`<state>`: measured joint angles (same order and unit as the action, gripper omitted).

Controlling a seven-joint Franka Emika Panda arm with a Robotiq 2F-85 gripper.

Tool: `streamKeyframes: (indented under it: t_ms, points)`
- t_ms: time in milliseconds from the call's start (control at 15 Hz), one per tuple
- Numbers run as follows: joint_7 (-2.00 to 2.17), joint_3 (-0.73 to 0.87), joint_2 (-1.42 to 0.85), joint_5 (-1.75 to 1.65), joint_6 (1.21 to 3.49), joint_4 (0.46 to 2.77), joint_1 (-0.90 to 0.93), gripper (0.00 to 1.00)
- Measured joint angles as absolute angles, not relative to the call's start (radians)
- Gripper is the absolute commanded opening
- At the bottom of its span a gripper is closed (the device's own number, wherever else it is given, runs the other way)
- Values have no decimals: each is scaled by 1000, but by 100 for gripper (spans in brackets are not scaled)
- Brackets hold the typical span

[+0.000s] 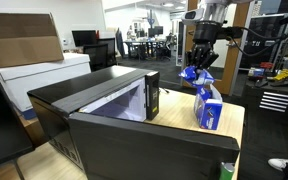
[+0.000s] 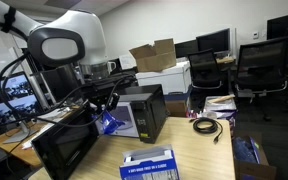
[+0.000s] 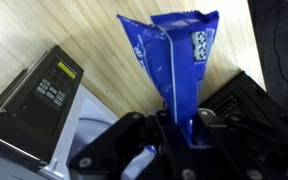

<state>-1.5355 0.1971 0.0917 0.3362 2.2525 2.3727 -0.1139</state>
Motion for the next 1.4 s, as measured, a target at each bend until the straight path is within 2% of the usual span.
streamKeyframes:
  t_ms: [467,1000,1400]
  points:
    - [-1829,255,40,249,2098,2278,-168,3]
    - [-2060,211,-93,170,1914,2190,-170,3]
    - [-2096,169,-165,143,2016,2155,-169,3]
